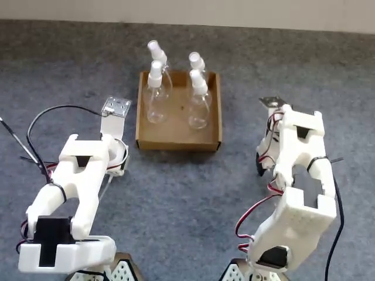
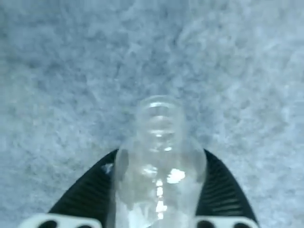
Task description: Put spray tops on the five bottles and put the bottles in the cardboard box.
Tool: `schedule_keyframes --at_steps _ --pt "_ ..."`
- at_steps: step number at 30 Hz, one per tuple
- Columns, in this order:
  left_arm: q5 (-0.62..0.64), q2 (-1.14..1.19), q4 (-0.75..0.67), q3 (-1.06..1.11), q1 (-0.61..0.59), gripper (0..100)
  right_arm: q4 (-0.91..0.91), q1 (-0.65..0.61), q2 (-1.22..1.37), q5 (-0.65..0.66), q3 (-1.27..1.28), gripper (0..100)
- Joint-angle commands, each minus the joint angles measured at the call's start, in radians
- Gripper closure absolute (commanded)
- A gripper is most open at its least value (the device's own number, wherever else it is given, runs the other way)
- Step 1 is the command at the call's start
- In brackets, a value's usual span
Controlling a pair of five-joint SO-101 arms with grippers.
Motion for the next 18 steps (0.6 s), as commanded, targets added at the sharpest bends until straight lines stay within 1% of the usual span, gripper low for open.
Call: schedule_keyframes --at_steps 1,8,11,14,18 --pt "0.005 -0.036 -0.021 -0.002 -0.013 96 0.093 0.001 -0.010 -0.008 -0.145 99.8" --pt "0.006 -0.038 -0.021 -0.002 -0.013 96 0.321 -0.013 -0.045 -0.011 -0.427 99.5" --pt "0.009 -0.045 -0.021 -0.008 -0.018 96 0.344 -0.036 -0.163 -0.072 -0.499 99.5" --pt "0.011 -0.048 -0.020 -0.013 -0.019 96 0.338 -0.130 -0.357 -0.120 -0.447 99.5" --pt "0.011 -0.048 -0.015 -0.056 -0.021 96 0.234 -0.303 -0.613 -0.180 -0.225 99.5"
